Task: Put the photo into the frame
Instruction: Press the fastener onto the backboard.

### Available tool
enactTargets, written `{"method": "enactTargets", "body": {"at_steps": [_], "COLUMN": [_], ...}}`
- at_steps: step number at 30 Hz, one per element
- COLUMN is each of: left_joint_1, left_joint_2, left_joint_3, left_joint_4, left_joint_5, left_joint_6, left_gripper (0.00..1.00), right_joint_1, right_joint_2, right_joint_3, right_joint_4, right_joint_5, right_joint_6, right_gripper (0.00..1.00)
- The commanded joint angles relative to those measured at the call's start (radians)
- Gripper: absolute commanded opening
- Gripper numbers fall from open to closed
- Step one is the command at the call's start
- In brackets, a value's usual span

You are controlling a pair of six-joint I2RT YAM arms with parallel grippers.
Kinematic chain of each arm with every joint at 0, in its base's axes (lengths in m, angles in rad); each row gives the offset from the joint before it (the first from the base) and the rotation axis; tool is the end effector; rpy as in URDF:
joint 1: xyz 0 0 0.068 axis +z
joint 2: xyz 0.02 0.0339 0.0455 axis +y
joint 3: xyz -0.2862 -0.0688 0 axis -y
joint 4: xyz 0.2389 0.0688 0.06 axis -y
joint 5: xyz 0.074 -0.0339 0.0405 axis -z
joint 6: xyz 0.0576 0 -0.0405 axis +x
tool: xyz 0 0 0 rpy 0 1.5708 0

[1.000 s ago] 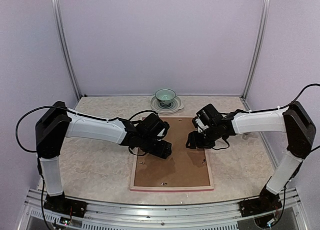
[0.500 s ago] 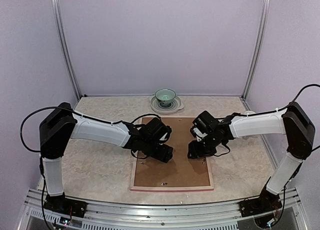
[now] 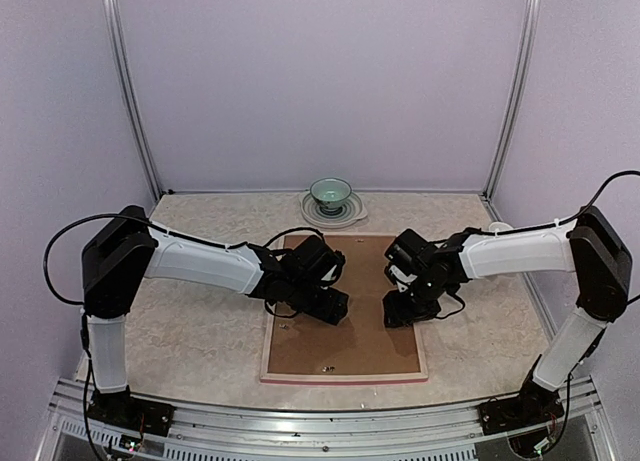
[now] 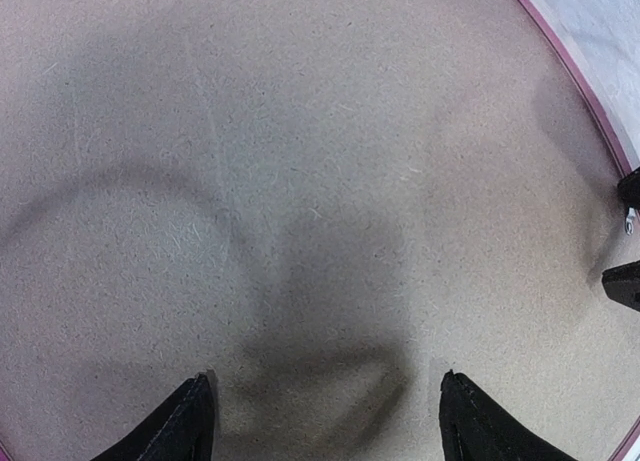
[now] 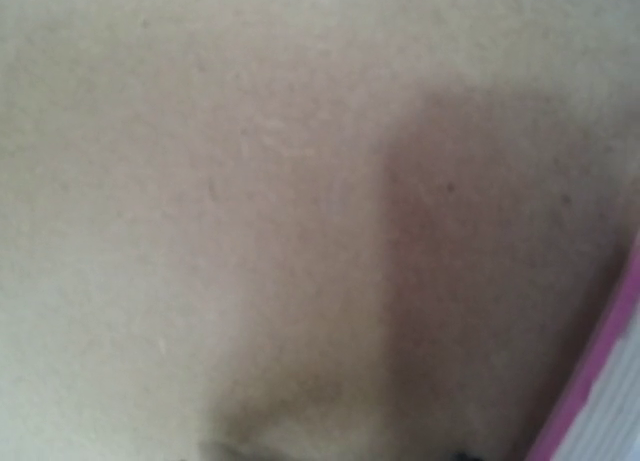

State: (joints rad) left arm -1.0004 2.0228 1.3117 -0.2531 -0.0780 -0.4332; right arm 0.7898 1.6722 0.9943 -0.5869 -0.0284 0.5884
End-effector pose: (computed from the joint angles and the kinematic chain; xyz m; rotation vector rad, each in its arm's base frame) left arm 0.2414 -0.3680 0.1525 0.6963 2.5023 -0.4576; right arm 0.2187 0.2230 0.1697 -0.2985 2.8912 0.3168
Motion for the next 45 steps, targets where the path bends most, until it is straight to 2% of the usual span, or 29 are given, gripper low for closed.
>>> {"method": "enactTargets", "body": {"at_steps": [1, 33, 45], "left_joint_1": [-0.002, 0.005, 0.005], "left_joint_2": [0.054, 0.054, 0.05], "left_joint_3": [-0.014, -0.023, -0.028], "left_joint_4": [-0.026, -0.021, -0.019], "left_joint_5": [0.017, 0.022, 0.023], "left_joint_6": [-0.009, -0.025, -0.025], "left_gripper": [0.77, 0.77, 0.77], "right_joint_1": [0.011, 0.036, 0.038], "right_joint_2": [-0.026, -0.032, -0.02], "right_joint_3": [-0.022, -0.012, 0.034], "right_joint_4": [-0.044, -0.095, -0.054], "right_joint_5": [0.007, 0.008, 0.052], "right_joint_6": [0.006, -0.002, -0.019], "right_gripper": [0.56, 0.56, 0.59]}}
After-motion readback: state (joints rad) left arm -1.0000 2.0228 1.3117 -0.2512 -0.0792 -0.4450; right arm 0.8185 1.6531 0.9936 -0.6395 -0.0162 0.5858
